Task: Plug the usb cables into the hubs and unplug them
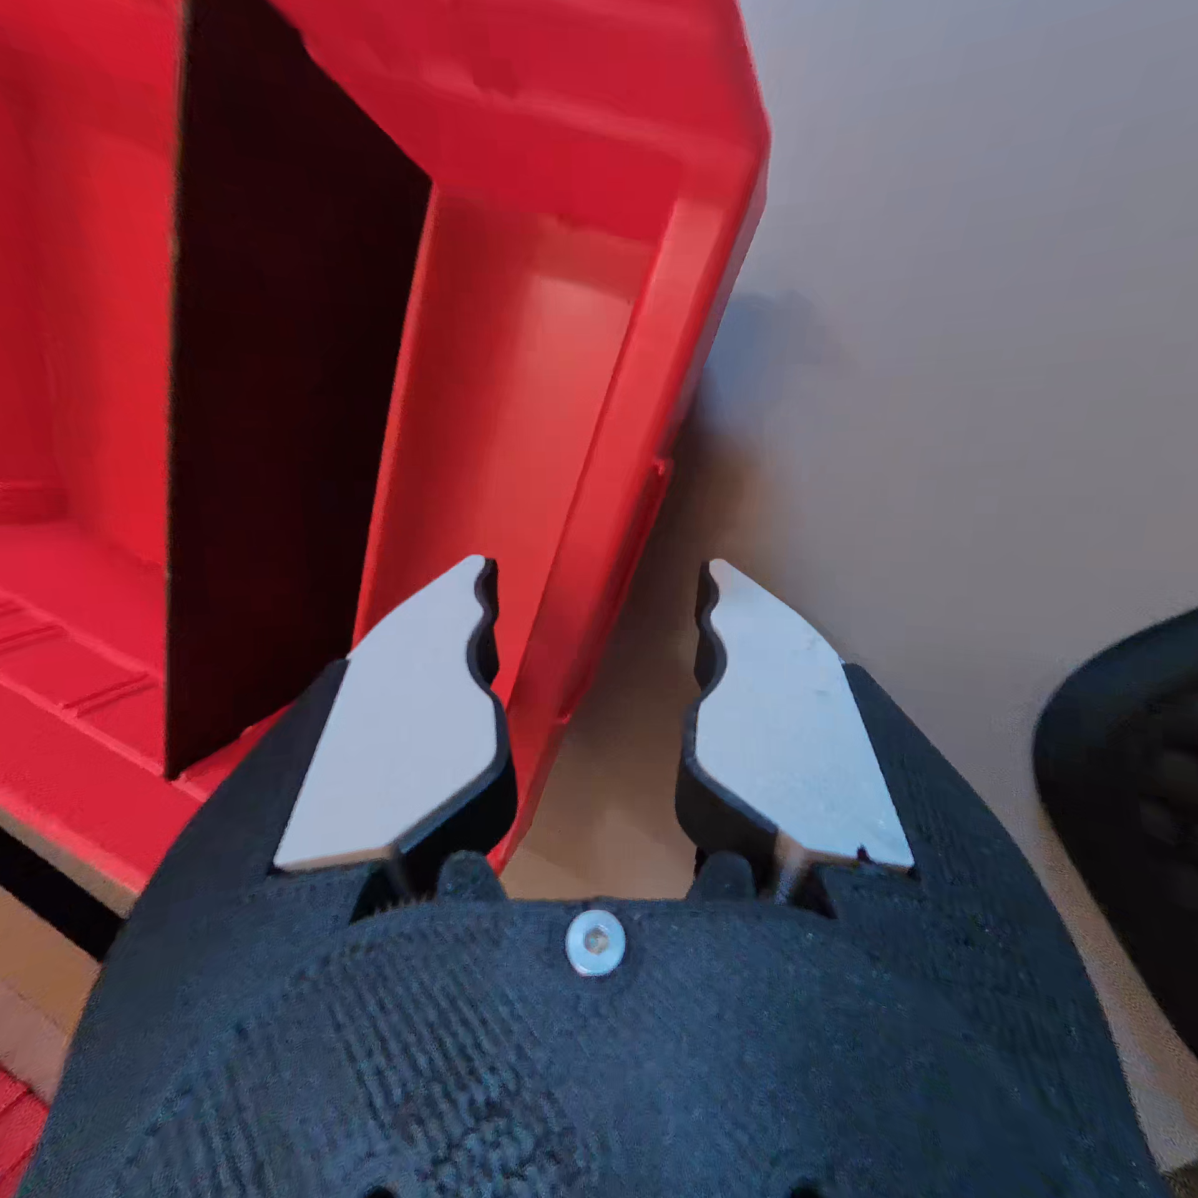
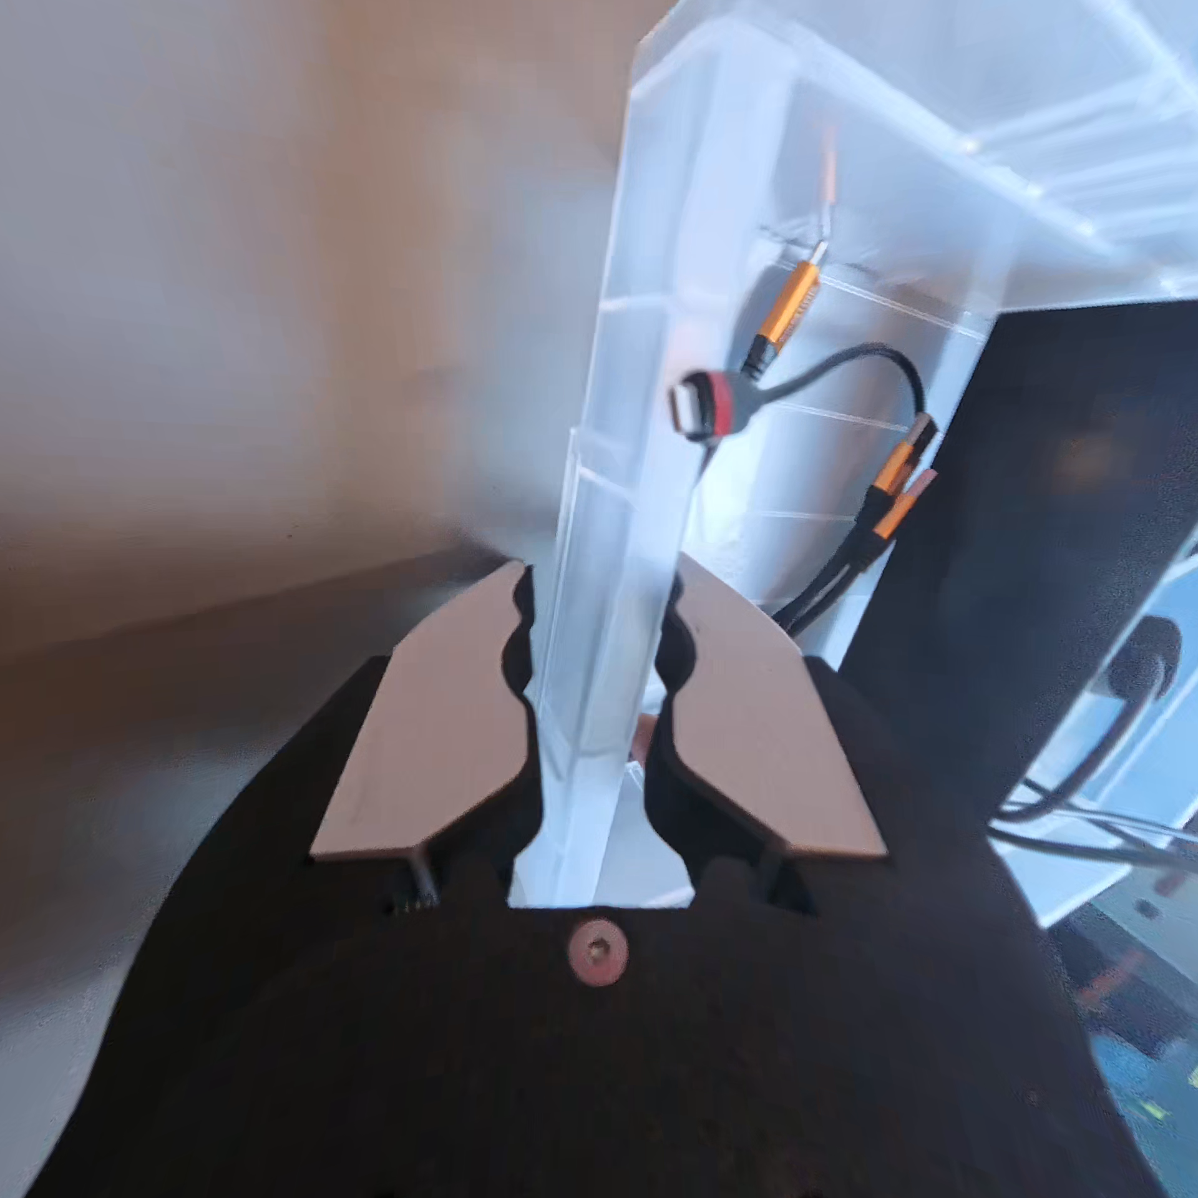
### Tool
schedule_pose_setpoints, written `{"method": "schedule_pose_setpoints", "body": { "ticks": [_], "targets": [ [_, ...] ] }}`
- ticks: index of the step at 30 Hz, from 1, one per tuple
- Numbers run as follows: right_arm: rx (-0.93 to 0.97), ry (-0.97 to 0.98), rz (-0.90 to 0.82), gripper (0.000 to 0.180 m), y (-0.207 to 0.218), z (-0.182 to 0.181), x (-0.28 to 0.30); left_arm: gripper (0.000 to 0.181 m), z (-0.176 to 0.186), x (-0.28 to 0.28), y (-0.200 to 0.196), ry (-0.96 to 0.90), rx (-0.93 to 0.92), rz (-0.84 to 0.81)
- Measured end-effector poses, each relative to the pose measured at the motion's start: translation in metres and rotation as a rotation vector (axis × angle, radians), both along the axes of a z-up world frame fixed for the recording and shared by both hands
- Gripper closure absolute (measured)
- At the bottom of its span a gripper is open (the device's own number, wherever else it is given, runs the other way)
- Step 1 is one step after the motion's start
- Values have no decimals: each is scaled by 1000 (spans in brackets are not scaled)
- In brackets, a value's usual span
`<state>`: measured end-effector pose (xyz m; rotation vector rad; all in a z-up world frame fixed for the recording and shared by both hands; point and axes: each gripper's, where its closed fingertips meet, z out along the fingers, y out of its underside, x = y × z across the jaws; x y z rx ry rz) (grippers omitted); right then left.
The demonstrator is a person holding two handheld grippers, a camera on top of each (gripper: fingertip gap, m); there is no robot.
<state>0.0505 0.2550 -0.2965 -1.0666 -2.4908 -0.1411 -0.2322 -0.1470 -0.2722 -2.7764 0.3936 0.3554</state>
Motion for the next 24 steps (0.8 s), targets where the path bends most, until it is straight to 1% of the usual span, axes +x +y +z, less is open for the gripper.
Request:
{"method": "schedule_pose_setpoints", "body": {
  "ticks": [1, 2, 5, 8, 10, 13, 18, 23, 24],
  "targets": [
    [31, -6, 11, 148, 1, 0, -3, 122, -7, -3, -1, 18, -18, 1],
    [39, -24, 13, 148, 1, 0, -4, 124, -13, -5, 0, 39, -31, -4],
    [61, -31, 6, 148, 1, 0, -4, 141, -20, -8, 11, 115, -7, -58],
    [76, -17, 14, 148, -1, 0, 0, 151, -20, 0, 28, 167, 32, -136],
    [71, 11, 43, 148, -10, 1, 4, 152, -20, 12, 46, 166, 90, -167],
    [77, 45, 84, 148, -30, 2, 14, 152, -20, 23, 63, 194, 99, -185],
    [79, 111, 158, 149, -73, 4, 35, 151, -18, 67, 100, 171, 156, -342],
    [49, 216, 206, 147, -123, 8, 45, 150, -16, 113, 150, 180, 234, -490],
    [61, 248, 215, 145, -131, 11, 46, 150, -15, 118, 160, 177, 258, -507]
  ]
}}
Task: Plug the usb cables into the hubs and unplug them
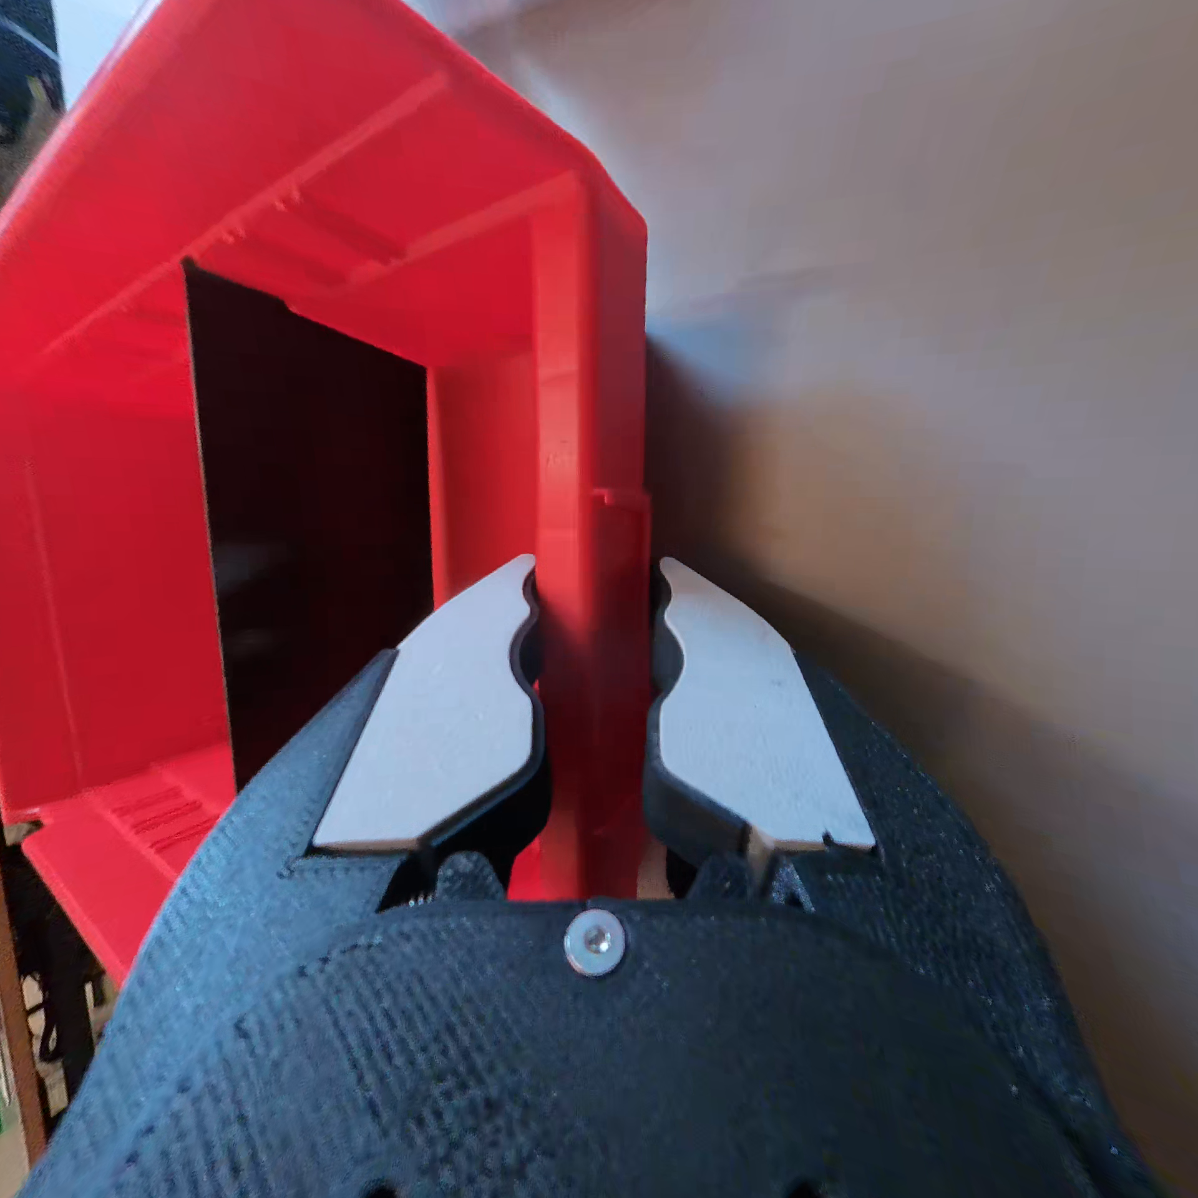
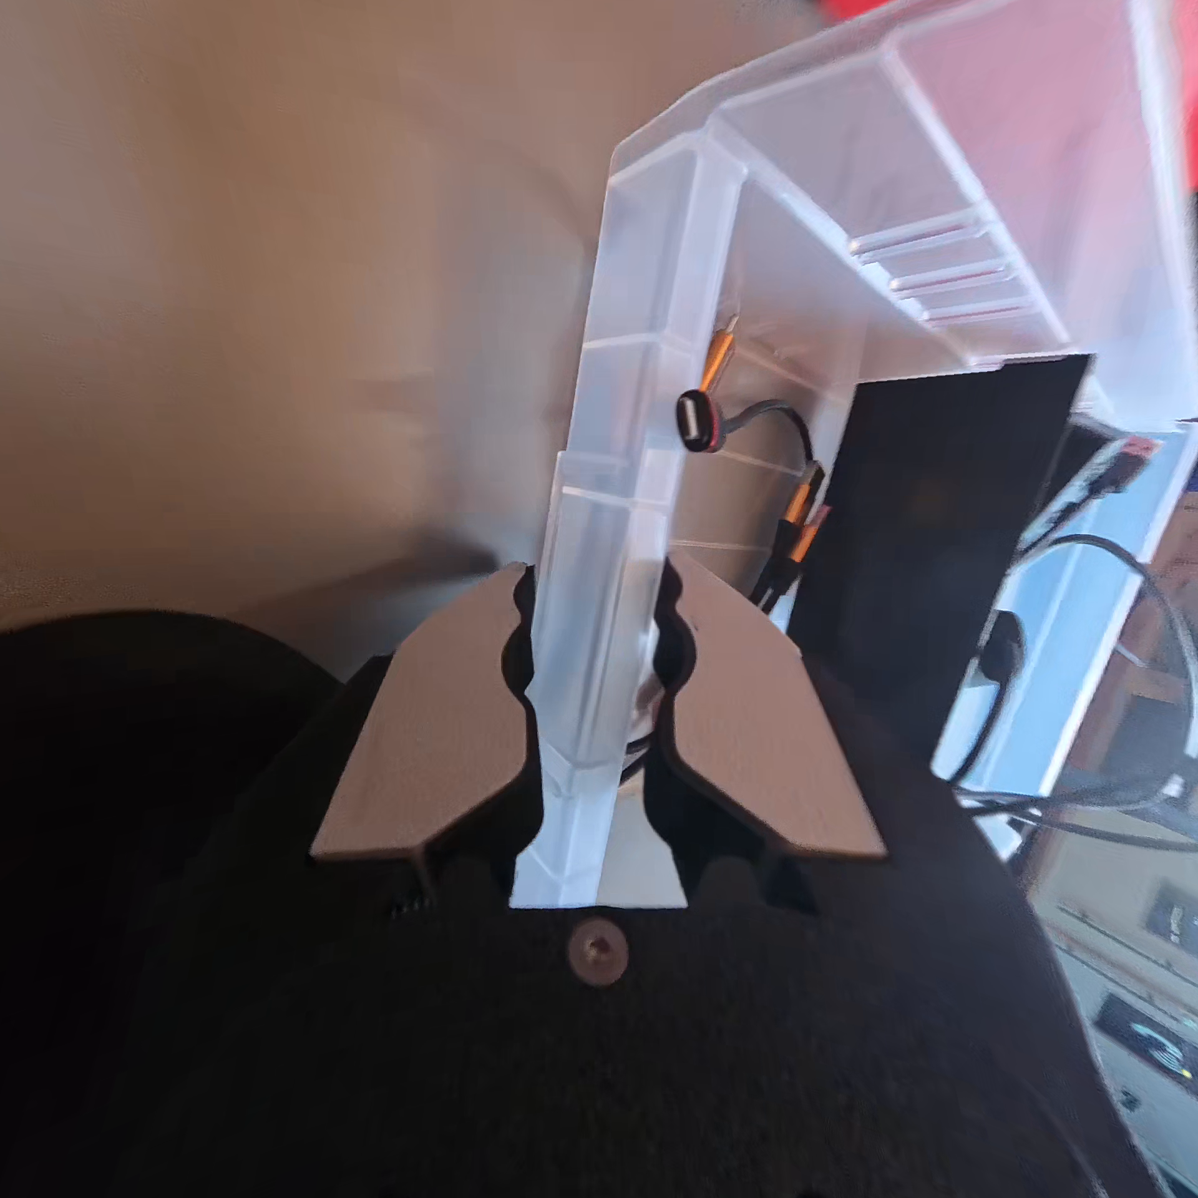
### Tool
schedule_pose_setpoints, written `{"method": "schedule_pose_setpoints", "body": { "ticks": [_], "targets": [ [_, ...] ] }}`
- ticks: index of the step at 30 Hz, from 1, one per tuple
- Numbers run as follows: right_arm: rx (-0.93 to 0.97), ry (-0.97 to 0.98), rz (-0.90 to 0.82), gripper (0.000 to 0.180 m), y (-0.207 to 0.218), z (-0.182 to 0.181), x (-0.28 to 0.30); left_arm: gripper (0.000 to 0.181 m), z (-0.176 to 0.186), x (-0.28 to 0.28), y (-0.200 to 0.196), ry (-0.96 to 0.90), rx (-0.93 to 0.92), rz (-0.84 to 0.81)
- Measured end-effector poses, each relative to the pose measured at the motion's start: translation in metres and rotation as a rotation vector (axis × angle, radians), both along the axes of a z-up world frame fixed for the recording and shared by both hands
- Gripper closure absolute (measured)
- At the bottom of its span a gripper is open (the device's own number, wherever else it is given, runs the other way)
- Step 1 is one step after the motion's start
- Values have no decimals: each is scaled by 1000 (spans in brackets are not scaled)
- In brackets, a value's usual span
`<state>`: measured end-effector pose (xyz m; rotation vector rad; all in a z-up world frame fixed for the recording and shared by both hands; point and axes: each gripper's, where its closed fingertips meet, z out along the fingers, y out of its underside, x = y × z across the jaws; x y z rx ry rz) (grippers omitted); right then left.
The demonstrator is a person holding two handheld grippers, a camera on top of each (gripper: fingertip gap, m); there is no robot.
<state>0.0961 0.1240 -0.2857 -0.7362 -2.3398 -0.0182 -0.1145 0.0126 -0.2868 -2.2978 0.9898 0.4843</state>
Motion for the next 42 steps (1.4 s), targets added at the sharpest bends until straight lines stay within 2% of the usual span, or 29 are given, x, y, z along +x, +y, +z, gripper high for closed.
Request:
{"method": "schedule_pose_setpoints", "body": {
  "ticks": [2, 4, 7, 10, 12, 15, 18, 21, 24, 27, 30, 37, 39, 42],
  "targets": [
    [-59, 117, 7, 140, -22, 15, -2, 148, 7, 3, 14, -18, 57, 7],
    [-242, 237, -3, 136, -50, 41, 3, 143, 22, 8, 19, -92, 130, 46],
    [-512, 446, -89, 136, -57, 87, 20, 148, 59, 29, 14, -327, 291, 93],
    [-614, 650, -301, 133, -14, 110, 45, 146, 83, 66, 3, -645, 357, 137],
    [-638, 798, -473, 129, 22, 115, 68, 142, 89, 92, -2, -789, 370, 157],
    [-678, 913, -710, 115, 62, 98, 101, 137, 89, 128, 1, -896, 385, 182],
    [-694, 994, -753, 132, 74, 82, 110, 134, 85, 148, 11, -890, 405, 223],
    [-614, 951, -696, 154, 70, 75, 102, 132, 84, 156, 20, -952, 432, 297],
    [-623, 889, -715, 159, 65, 72, 101, 131, 83, 157, 29, -1023, 485, 355],
    [-728, 795, -751, 143, 54, 69, 104, 131, 78, 155, 37, -1037, 512, 381],
    [-822, 715, -794, 116, 43, 61, 101, 130, 71, 150, 46, -986, 521, 409],
    [-899, 716, -882, 105, 57, 56, 60, 137, 56, 143, 75, -902, 497, 478],
    [-894, 734, -896, 111, 67, 54, 49, 148, 54, 134, 81, -870, 539, 518],
    [-775, 804, -927, 155, 84, 58, 51, 156, 54, 129, 86, -830, 575, 536]
  ]
}}
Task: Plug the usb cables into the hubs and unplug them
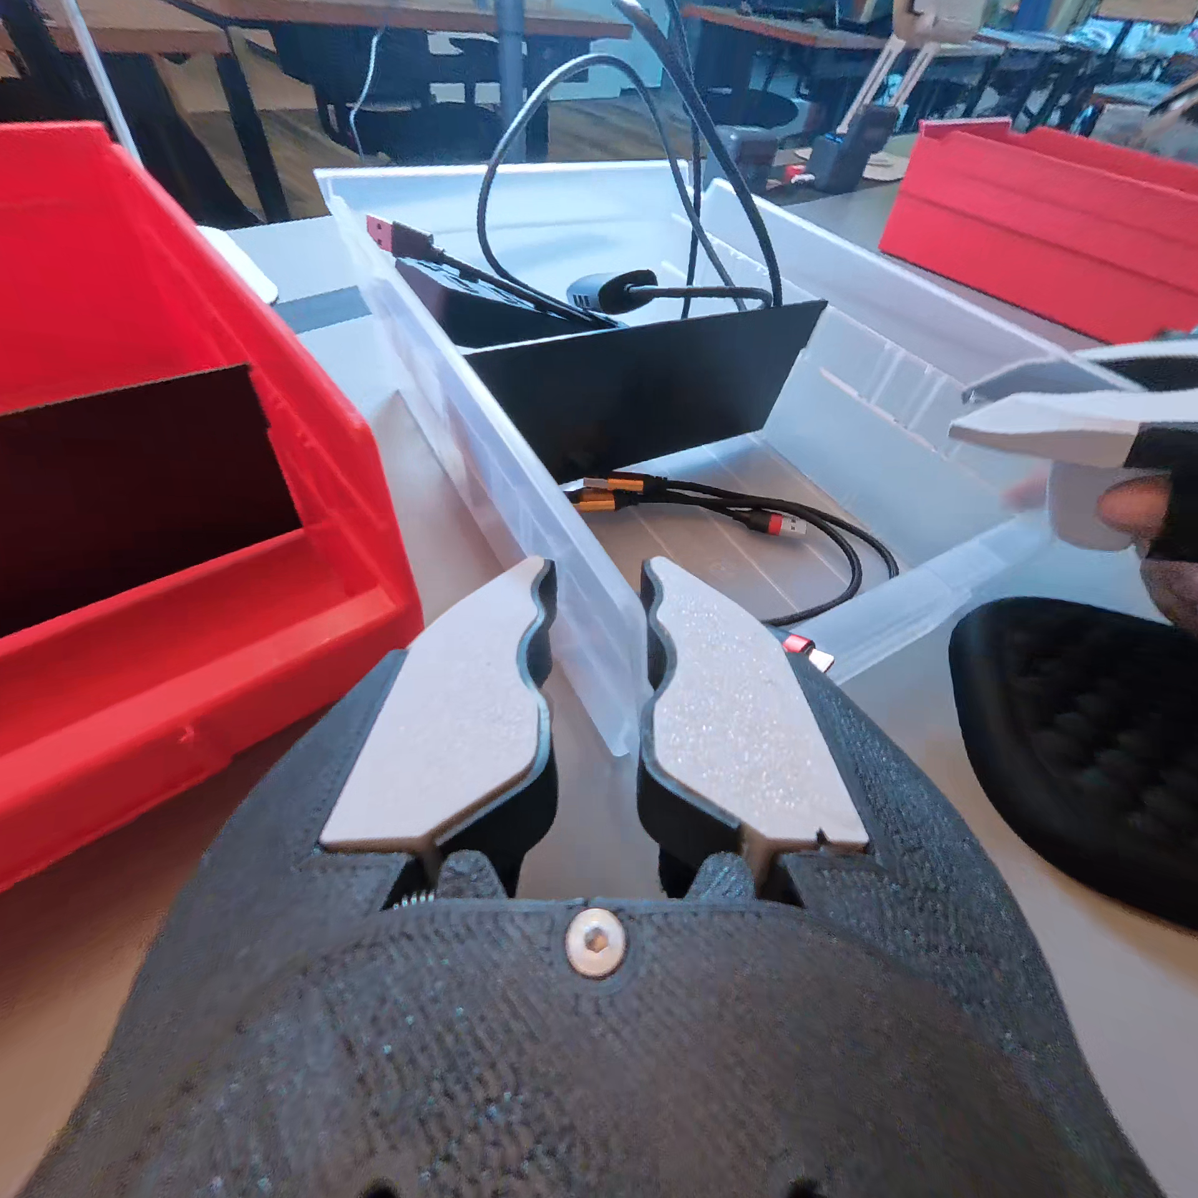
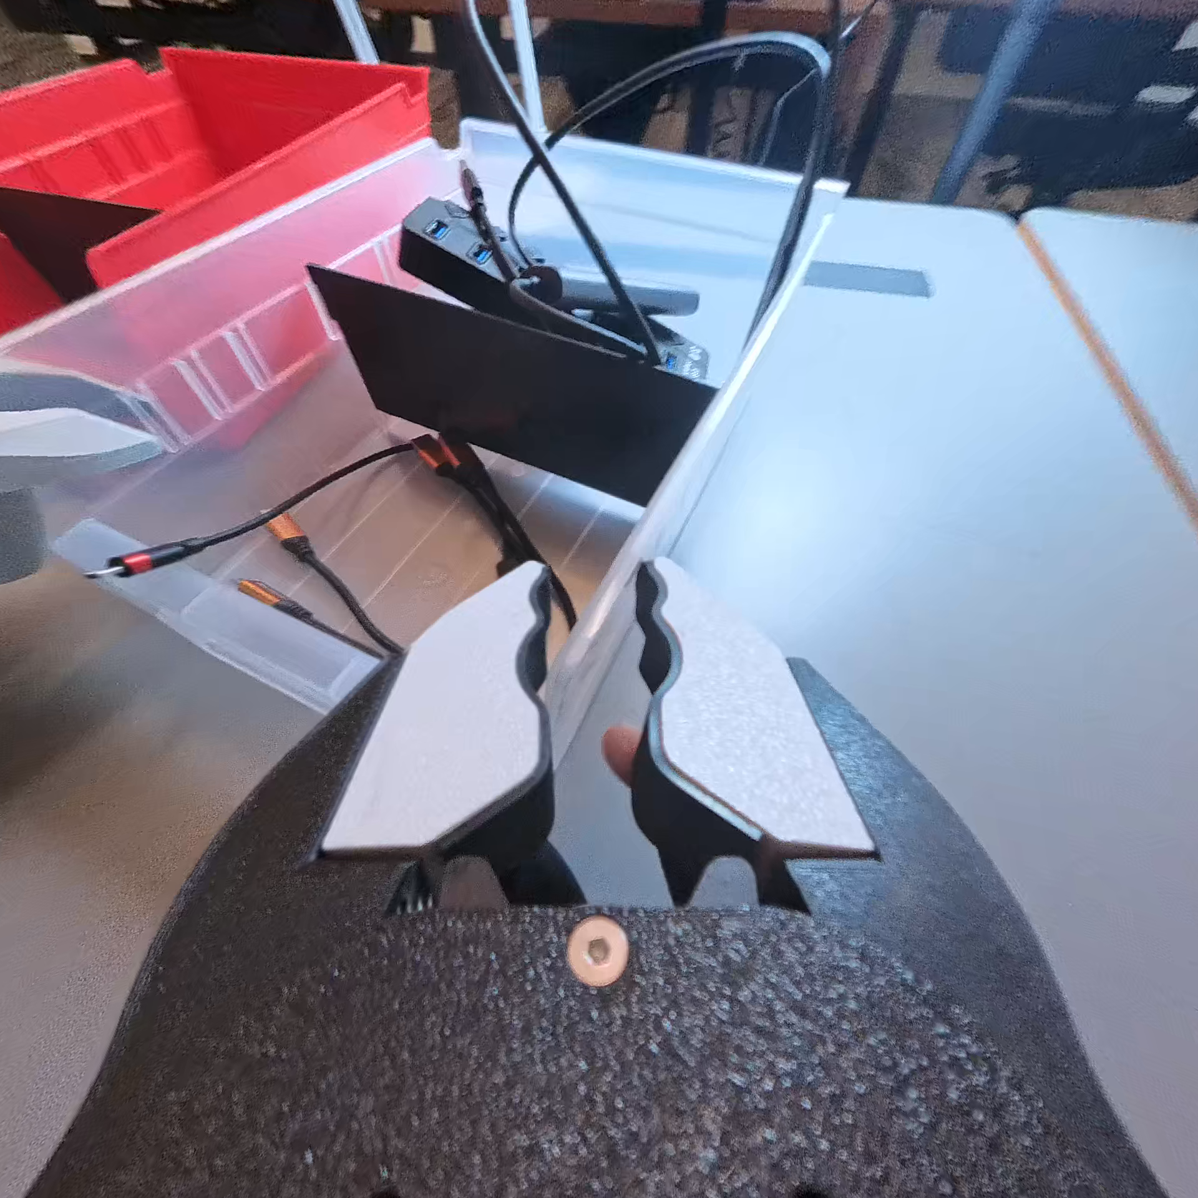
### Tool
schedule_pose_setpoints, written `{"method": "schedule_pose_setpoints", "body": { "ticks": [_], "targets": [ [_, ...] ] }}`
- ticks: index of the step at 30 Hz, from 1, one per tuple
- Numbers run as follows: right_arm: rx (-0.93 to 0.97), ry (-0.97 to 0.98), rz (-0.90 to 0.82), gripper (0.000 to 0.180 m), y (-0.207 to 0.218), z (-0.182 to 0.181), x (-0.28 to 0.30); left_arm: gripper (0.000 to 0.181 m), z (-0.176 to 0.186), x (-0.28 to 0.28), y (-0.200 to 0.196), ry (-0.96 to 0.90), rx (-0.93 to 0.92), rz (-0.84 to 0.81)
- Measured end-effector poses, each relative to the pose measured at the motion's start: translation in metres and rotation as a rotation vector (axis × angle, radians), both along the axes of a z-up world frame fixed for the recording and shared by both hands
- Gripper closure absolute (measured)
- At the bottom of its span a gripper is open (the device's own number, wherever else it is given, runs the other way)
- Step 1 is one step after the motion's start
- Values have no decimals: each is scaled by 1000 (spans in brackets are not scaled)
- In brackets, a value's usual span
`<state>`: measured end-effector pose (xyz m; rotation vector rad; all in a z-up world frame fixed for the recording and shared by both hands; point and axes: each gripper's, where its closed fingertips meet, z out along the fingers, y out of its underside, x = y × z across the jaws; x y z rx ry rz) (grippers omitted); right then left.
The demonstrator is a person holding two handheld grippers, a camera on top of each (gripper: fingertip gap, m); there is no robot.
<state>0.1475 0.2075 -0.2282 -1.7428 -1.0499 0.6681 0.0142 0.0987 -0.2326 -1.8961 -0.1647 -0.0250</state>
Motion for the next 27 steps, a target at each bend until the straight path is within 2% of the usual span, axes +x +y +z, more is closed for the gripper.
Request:
{"method": "schedule_pose_setpoints", "body": {
  "ticks": [4, 8, 13, 17, 22, 27],
  "targets": [
    [182, -39, -58, 157, -6, 13, 14, 157, 8, 13, -5, 76, 10, -34],
    [294, 118, -51, 158, -29, 63, 23, 158, 57, 18, -25, 181, 137, -9],
    [348, 344, 84, 157, -77, 141, -6, 161, 132, -7, -82, 286, 286, 120],
    [352, 424, 226, 155, -123, 171, -65, 163, 168, -51, -144, 361, 329, 277],
    [267, 459, 428, 154, -190, 171, -160, 165, 175, -118, -234, 398, 285, 489],
    [121, 431, 566, 154, -260, 128, -249, 166, 143, -181, -316, 371, 192, 661]
  ]
}}
